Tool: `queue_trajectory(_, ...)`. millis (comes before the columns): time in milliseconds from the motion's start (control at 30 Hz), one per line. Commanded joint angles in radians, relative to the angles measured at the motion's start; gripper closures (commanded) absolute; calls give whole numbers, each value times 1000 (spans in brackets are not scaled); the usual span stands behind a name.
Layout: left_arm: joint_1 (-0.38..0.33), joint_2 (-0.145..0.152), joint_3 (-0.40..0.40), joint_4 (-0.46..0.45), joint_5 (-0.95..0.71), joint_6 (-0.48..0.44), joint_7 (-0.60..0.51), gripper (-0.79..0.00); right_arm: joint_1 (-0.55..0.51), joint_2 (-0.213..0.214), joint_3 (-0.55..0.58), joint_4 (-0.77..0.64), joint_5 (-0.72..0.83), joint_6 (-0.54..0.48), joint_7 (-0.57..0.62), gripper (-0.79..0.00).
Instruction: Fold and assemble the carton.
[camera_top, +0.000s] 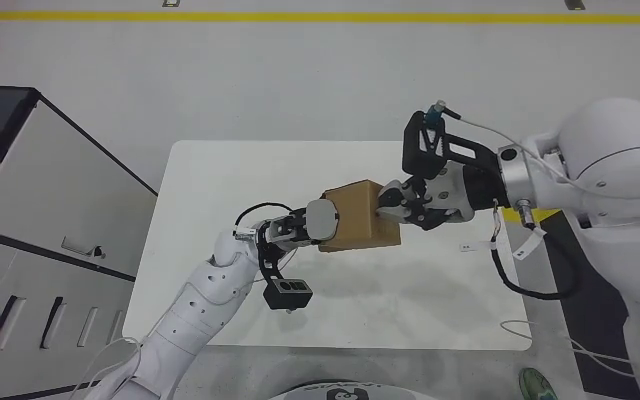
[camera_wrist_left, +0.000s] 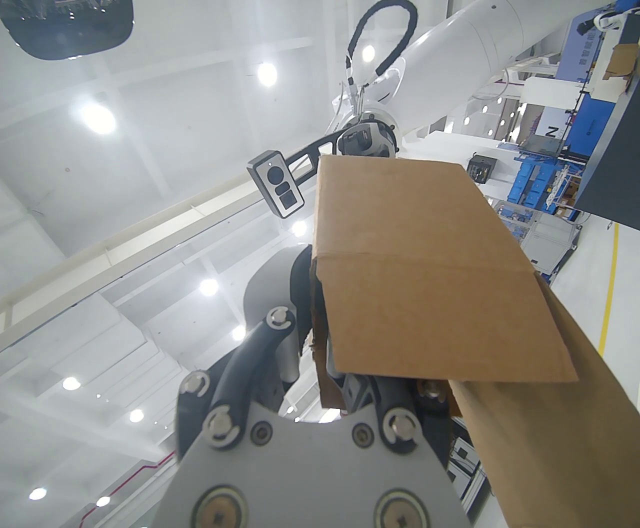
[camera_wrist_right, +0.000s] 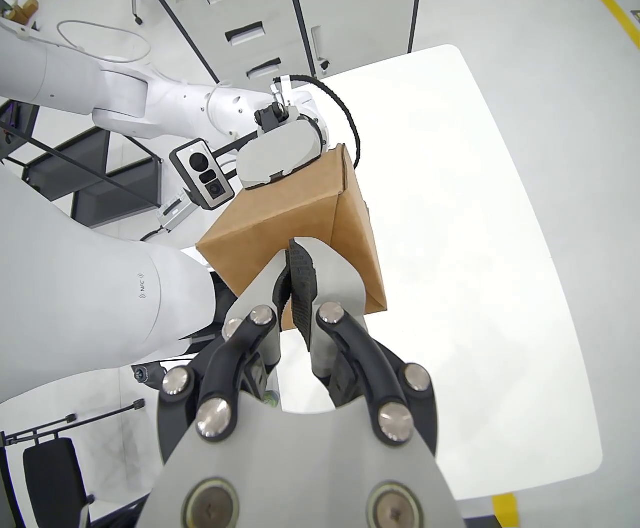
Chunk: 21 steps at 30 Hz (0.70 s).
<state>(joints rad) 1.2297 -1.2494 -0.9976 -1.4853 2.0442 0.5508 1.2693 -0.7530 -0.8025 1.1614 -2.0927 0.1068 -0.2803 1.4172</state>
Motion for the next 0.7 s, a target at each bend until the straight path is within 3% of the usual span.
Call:
queue_trajectory(0, 0, 0, 0, 0, 0, 0, 0, 0, 3, 0, -5, 0, -1, 0, 0, 0)
queue_trajectory(667, 0, 0, 0, 0, 0, 0, 0, 0, 14, 5, -27, 5, -13, 2, -15, 0)
